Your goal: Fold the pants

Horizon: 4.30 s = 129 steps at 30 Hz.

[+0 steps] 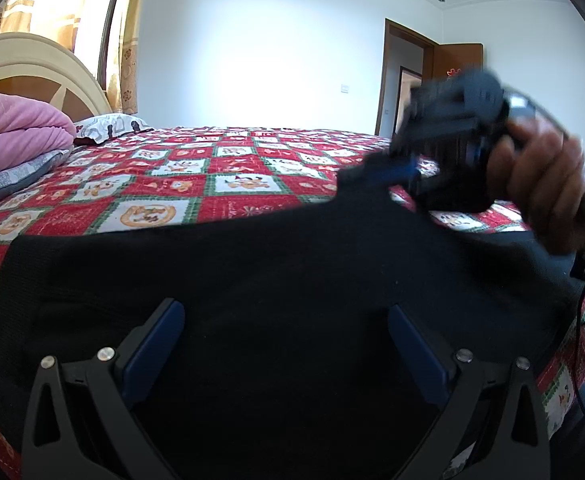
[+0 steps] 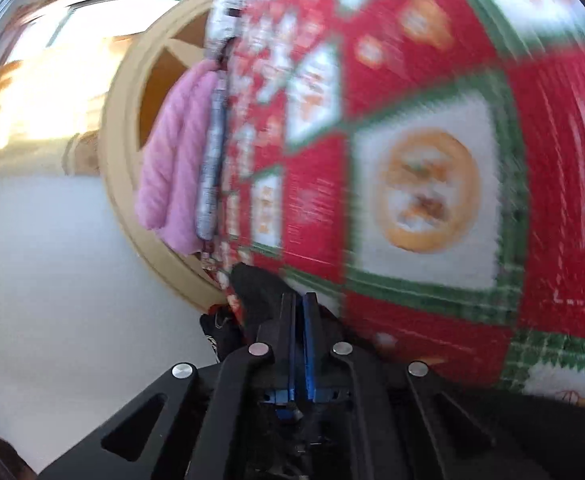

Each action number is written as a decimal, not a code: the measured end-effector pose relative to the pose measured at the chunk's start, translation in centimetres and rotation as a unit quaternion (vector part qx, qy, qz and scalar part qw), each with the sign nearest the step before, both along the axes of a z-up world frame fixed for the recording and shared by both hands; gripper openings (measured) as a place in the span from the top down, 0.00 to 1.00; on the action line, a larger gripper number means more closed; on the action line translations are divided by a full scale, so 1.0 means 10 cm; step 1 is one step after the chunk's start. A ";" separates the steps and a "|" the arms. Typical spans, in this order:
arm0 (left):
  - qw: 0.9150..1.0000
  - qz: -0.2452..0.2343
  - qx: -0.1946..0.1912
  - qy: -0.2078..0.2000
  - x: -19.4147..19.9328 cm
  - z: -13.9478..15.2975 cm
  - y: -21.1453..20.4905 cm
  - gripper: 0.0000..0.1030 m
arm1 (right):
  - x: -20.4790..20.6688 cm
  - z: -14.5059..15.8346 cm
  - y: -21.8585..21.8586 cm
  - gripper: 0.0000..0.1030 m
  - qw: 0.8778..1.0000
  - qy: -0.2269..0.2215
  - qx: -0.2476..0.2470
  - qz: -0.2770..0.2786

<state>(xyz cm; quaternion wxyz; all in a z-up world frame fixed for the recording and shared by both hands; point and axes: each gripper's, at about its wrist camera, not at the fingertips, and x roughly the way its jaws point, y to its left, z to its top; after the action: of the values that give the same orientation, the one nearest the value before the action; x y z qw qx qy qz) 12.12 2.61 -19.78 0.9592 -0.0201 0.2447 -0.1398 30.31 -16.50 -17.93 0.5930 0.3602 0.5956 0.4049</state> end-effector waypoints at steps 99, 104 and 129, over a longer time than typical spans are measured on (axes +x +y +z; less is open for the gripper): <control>0.984 0.143 -0.053 0.089 0.02 0.34 1.66 0.23 | -2.43 0.59 -2.66 0.48 0.797 -0.315 -0.434 -0.276; 0.988 0.110 -0.024 0.104 0.13 0.23 1.49 0.39 | -2.43 0.54 -2.63 0.48 0.799 -0.311 -0.437 -0.272; 0.983 0.166 0.011 0.081 -0.03 0.29 1.62 0.91 | -2.49 0.53 -2.58 0.48 0.799 -0.317 -0.432 -0.274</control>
<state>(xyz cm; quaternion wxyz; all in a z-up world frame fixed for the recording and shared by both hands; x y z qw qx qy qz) 11.83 18.76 -16.92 0.9464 -0.0611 0.3161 0.0265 5.44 -42.26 -12.59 0.9289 0.0662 0.3639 0.0176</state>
